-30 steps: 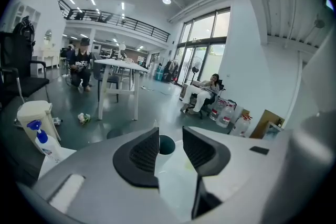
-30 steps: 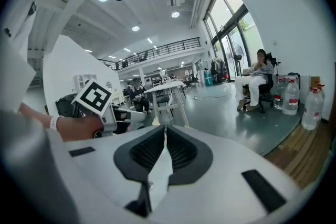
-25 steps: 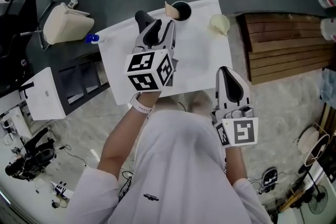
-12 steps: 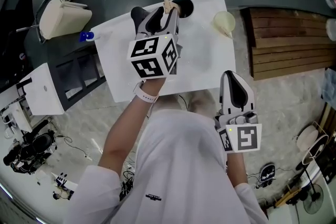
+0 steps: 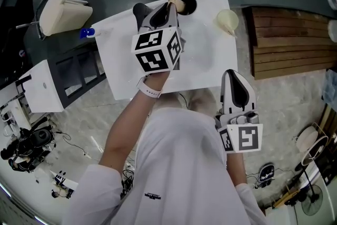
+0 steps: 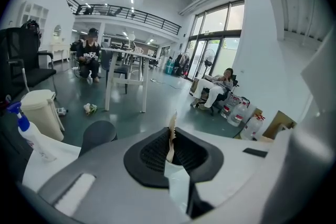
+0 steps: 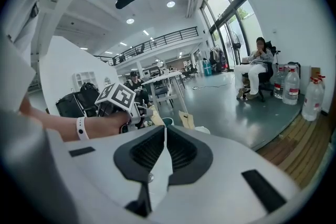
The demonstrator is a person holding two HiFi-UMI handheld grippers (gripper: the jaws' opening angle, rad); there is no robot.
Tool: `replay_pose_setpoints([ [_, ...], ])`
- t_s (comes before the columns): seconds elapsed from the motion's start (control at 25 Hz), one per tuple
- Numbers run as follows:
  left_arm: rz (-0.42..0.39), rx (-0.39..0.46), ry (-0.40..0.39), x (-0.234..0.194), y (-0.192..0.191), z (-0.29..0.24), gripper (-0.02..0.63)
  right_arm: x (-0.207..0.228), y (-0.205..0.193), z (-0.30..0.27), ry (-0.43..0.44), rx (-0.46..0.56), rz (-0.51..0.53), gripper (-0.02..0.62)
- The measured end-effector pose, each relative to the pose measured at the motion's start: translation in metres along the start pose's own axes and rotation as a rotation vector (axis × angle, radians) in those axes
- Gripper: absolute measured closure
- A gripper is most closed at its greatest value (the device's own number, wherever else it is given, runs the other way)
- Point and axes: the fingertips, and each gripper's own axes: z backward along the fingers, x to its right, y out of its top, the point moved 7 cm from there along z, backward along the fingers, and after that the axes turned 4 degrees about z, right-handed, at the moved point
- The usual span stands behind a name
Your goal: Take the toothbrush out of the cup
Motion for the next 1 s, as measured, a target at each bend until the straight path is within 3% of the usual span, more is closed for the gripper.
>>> replay_pose_setpoints([
  [0.44, -0.004, 0.082, -0.049, 0.015, 0.019, 0.035, 0.591, -0.009, 0.011, 0.019, -0.022, 0.064, 0.01, 0.588],
  [1.0, -0.031, 0.239, -0.15, 0.028, 0.055, 0.15, 0.6, -0.029, 0.033, 0.064, -0.055, 0.183, 0.064, 0.588],
])
